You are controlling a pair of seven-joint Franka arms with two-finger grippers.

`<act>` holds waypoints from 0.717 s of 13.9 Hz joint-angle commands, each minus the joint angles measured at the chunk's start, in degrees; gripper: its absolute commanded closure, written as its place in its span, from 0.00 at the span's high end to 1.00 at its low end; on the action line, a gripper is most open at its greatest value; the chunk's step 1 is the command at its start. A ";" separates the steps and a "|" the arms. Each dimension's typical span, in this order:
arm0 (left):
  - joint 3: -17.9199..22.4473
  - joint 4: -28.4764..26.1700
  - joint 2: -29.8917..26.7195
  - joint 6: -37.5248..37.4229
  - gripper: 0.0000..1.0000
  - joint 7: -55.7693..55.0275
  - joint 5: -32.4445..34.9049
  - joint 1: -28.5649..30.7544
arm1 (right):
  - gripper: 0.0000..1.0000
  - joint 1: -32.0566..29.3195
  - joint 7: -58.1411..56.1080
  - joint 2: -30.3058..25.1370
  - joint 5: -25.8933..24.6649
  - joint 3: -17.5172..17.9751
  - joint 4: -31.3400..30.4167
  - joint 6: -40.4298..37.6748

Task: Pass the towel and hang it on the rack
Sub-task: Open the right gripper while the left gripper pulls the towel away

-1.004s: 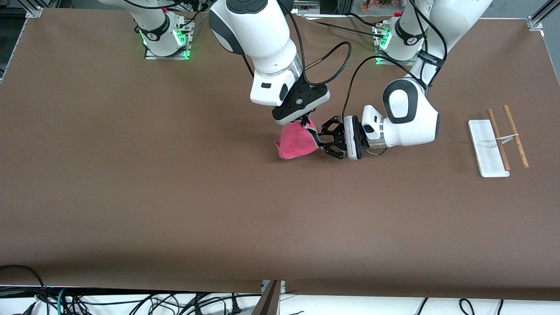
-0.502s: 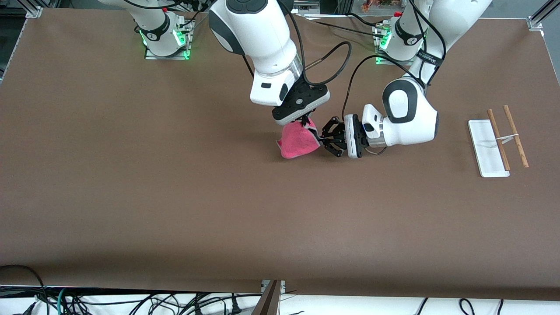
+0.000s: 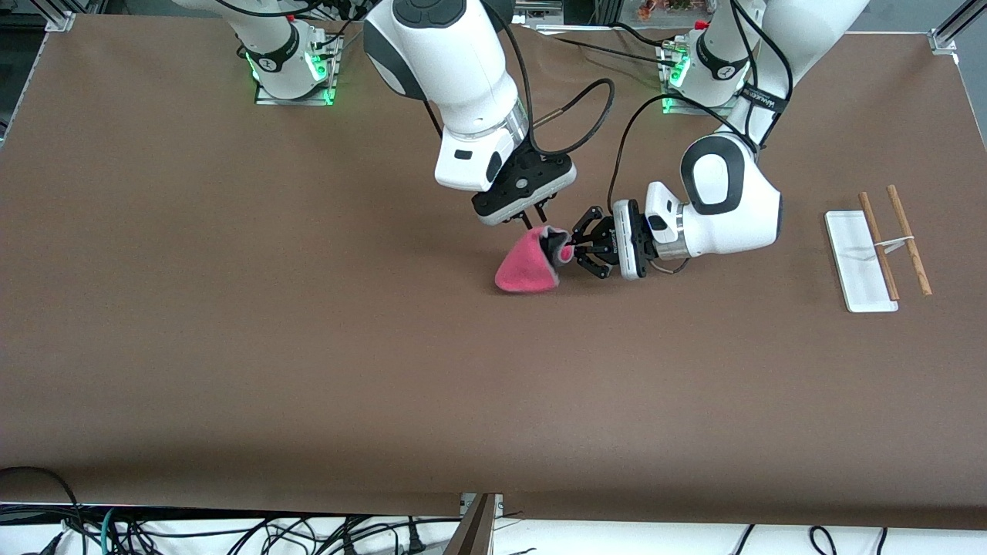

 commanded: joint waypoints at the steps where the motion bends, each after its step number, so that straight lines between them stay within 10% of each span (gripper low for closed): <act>1: 0.44 0.22 -1.82 -0.01 0.00 -2.14 -0.62 0.34 | 1.00 -1.25 -0.26 -0.19 0.30 -0.09 0.53 -0.75; 10: 0.88 17.42 -1.56 -21.68 0.00 -26.30 33.19 12.28 | 1.00 -13.64 -10.79 -2.04 -0.14 -0.61 0.71 -15.59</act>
